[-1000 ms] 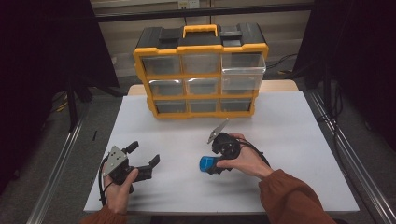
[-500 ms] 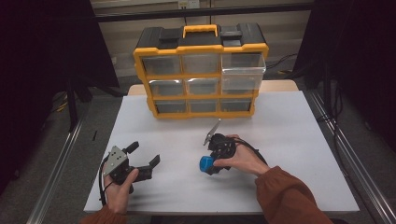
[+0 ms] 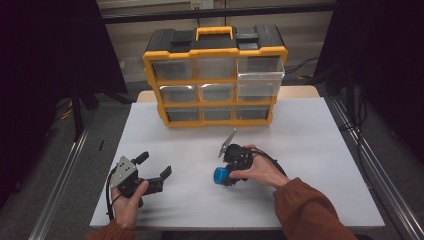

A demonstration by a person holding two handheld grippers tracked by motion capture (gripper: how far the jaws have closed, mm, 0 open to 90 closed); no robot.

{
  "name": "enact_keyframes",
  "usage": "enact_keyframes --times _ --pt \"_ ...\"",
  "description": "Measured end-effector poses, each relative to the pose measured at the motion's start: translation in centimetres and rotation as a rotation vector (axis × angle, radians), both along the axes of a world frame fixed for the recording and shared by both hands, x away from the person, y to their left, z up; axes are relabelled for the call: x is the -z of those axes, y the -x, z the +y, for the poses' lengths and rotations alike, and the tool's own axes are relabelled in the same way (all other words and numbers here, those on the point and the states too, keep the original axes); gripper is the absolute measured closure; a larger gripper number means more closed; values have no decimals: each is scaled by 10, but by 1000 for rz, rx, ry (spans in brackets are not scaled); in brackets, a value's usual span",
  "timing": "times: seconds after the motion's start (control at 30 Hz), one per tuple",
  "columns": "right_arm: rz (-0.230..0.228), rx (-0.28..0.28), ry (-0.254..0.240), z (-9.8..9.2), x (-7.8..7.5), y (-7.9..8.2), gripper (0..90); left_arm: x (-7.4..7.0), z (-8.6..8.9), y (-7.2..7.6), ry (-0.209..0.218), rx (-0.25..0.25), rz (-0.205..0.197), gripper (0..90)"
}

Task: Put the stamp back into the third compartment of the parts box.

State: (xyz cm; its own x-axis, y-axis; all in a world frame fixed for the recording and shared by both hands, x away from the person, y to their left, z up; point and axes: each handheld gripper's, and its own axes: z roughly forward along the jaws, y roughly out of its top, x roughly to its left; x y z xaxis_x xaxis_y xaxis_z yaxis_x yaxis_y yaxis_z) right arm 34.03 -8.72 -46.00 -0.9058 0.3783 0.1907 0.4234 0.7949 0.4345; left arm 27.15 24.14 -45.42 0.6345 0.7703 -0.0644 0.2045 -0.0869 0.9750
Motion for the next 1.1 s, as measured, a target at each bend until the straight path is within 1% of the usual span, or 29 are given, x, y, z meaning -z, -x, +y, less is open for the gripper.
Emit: enact_keyframes --times 0.03,0.07,0.1,0.17,0.2,0.23,0.27,0.3,0.43,0.5,0.53,0.57,0.67,0.7,0.73,0.77,0.8,0.83,0.87,0.93,0.97,1.0,1.03,1.07,1.1 --pt "-7 -7 -2 0 0 0 385 0 0 0 1 2 1 38" --pt "-4 -5 0 0 0 0 387 0 0 0 1 0 1 38" --pt "-7 -4 -2 0 0 0 389 0 0 0 -13 4 -2 38" --pt "-7 -4 -1 0 0 0 393 0 0 0 -1 3 1 37" --pt "-10 -4 -4 -1 0 0 394 0 0 0 -5 -2 2 38" --pt "-5 3 -4 -1 0 0 395 0 0 0 -2 5 1 38" --pt "-9 -6 -2 -1 0 -1 396 0 0 0 -3 3 1 38" --pt "-3 1 -4 -1 0 -1 396 0 0 0 -4 3 1 38" --pt "-4 13 -10 -1 -1 0 404 0 0 0 -6 -2 -1 37" --pt "-18 22 -25 -2 -4 0 414 0 1 0 -7 -5 0 38" --pt "-27 16 -30 -2 -5 0 415 0 1 0 -11 -7 -6 37" --pt "-13 16 -32 -2 -5 1 415 0 1 -1 -9 0 -4 38" --pt "-4 13 -24 -2 -6 1 415 0 0 0 -1 -3 3 37" --pt "1 24 -29 -2 -6 2 415 0 1 0 -3 -1 1 37" --pt "-12 13 -30 -2 -6 1 415 0 0 0 2 -3 3 37" --pt "-5 19 -32 -3 -6 1 415 0 1 -1 -4 0 -5 37" --pt "-10 13 -32 -3 -7 1 415 0 1 0 -4 -2 -4 37" --pt "-1 24 -35 -4 -7 1 416 0 1 0 -4 -2 -4 37" --pt "-10 22 -43 -5 -8 1 416 0 1 0 -9 -1 1 38" --pt "-8 27 -54 -7 -11 0 415 0 1 -1 -4 -7 3 37" --pt "3 37 -53 -8 -12 1 416 0 1 -1 -8 -7 2 38" --pt "-8 32 -66 -9 -13 0 415 0 1 -1 -3 -7 2 37" --pt "-5 31 -66 -10 -14 -1 415 0 0 0 1 -8 5 37" --pt "-8 32 -65 -11 -15 -1 416 0 1 0 -4 -6 1 37" --pt "6 44 -72 -12 -15 0 416 0 1 0 -6 -4 3 37"
